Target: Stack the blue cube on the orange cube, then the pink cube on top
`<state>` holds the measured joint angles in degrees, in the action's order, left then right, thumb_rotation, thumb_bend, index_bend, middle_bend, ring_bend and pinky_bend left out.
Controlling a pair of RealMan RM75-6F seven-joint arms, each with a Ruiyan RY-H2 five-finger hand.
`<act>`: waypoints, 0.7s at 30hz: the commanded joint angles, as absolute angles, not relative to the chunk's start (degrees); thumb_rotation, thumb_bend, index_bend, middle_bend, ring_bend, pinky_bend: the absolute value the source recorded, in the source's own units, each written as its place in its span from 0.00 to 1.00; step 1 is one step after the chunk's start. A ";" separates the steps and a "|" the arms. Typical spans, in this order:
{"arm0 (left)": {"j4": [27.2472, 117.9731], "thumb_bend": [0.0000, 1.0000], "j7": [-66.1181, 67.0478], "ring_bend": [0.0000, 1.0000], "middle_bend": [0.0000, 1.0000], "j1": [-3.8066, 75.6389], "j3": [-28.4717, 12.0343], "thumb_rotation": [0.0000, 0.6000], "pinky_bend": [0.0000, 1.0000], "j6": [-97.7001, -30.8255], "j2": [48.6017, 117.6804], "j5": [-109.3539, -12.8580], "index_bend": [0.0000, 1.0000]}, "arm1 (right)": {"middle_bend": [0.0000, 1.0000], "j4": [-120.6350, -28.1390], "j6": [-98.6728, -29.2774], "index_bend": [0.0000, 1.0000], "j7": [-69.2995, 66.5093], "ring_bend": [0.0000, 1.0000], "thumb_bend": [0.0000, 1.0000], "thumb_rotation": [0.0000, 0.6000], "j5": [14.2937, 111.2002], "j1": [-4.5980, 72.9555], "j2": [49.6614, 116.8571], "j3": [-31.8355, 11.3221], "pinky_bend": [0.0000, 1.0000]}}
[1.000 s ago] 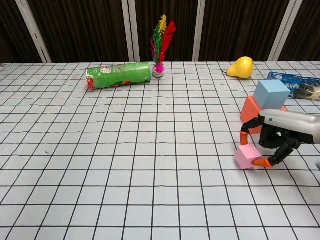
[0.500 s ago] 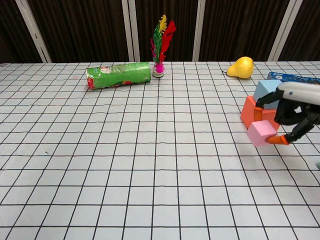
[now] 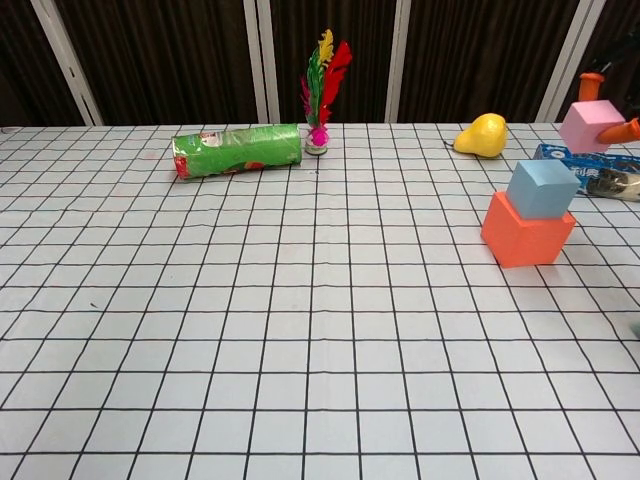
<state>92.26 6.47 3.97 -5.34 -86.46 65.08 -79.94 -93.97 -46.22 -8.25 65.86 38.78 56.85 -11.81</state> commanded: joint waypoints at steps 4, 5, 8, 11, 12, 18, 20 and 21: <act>92.27 0.56 6.25 0.00 0.06 3.72 -5.47 1.00 0.00 -86.94 65.00 -79.84 0.18 | 1.00 -92.36 -39.27 0.53 -9.07 1.00 0.36 1.00 60.97 42.34 56.44 -13.73 0.83; 92.25 0.56 6.23 0.00 0.06 3.69 -5.51 1.00 0.00 -86.99 65.02 -79.79 0.18 | 1.00 -91.55 -38.43 0.53 -9.82 1.00 0.36 1.00 60.95 42.69 56.94 -13.88 0.83; 92.16 0.56 6.39 0.00 0.06 3.83 -5.54 1.00 0.00 -86.73 65.11 -79.68 0.18 | 1.00 -89.88 -37.02 0.53 -11.16 1.00 0.36 1.00 61.43 43.38 58.17 -14.11 0.83; 92.11 0.56 6.80 0.00 0.06 4.04 -5.59 1.00 0.00 -86.39 65.28 -79.48 0.18 | 1.00 -88.71 -35.83 0.53 -12.22 1.00 0.36 1.00 62.00 44.11 59.11 -14.41 0.83; 92.10 0.56 6.94 0.00 0.06 4.08 -5.65 1.00 0.00 -86.37 65.34 -79.41 0.18 | 1.00 -88.36 -35.39 0.53 -12.65 1.00 0.36 1.00 62.19 44.42 59.44 -14.58 0.83; 92.04 0.56 7.02 0.00 0.06 3.99 -5.84 1.00 0.00 -86.68 65.47 -79.22 0.18 | 1.00 -86.82 -33.36 0.53 -13.38 1.00 0.36 1.00 61.87 45.85 60.42 -14.94 0.83; 92.01 0.56 6.98 0.00 0.06 4.01 -5.85 1.00 0.00 -86.67 65.47 -79.24 0.18 | 1.00 -86.47 -32.75 0.53 -13.45 1.00 0.36 1.00 61.45 46.26 60.77 -14.95 0.83; 91.99 0.56 6.95 0.00 0.06 4.00 -5.84 1.00 0.00 -86.67 65.47 -79.24 0.18 | 1.00 -86.36 -32.50 0.53 -13.42 1.00 0.36 1.00 61.36 46.40 60.91 -14.88 0.83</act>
<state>91.99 6.95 4.00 -5.84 -86.66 65.46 -79.24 -86.45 -32.61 -13.40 61.45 46.30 60.82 -14.90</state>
